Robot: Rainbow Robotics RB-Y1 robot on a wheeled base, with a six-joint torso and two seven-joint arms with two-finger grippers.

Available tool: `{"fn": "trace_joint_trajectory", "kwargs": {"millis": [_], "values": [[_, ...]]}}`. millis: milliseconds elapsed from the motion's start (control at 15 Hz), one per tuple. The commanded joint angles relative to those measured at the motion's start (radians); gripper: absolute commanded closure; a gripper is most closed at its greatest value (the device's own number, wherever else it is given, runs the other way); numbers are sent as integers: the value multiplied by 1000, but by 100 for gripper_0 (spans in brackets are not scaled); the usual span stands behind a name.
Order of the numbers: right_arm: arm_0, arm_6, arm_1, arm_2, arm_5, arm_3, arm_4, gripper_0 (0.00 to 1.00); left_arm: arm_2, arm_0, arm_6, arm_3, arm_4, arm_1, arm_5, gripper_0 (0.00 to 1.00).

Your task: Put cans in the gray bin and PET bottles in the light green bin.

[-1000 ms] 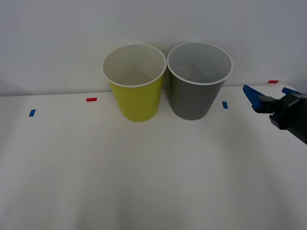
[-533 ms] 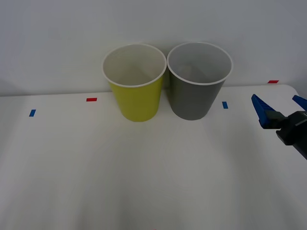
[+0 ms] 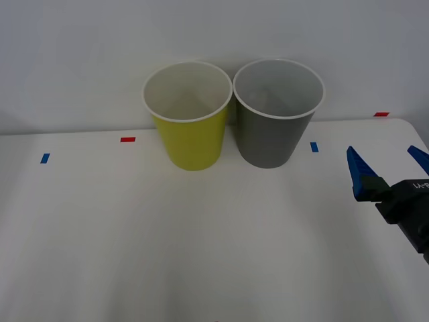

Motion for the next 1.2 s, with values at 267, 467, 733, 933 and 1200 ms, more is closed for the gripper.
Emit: {"fn": "trace_joint_trajectory", "kwargs": {"millis": [267, 467, 733, 933, 1200], "values": [[143, 55, -39, 87, -452, 112, 51, 0, 0, 0, 0, 0, 0, 0, 0, 0], [242, 216, -34, 102, -530, 153, -21, 0, 0, 0, 0, 0, 0, 0, 0, 0], [257, 240, 63, 163, -733, 322, 11, 0, 0, 0, 0, 0, 0, 0, 0, 0], [301, 243, 27, 165, -822, 354, 8, 0, 0, 0, 0, 0, 0, 0, 0, 0], [401, 245, -39, 173, -989, 415, -12, 0, 0, 0, 0, 0, 0, 0, 0, 0]]}}
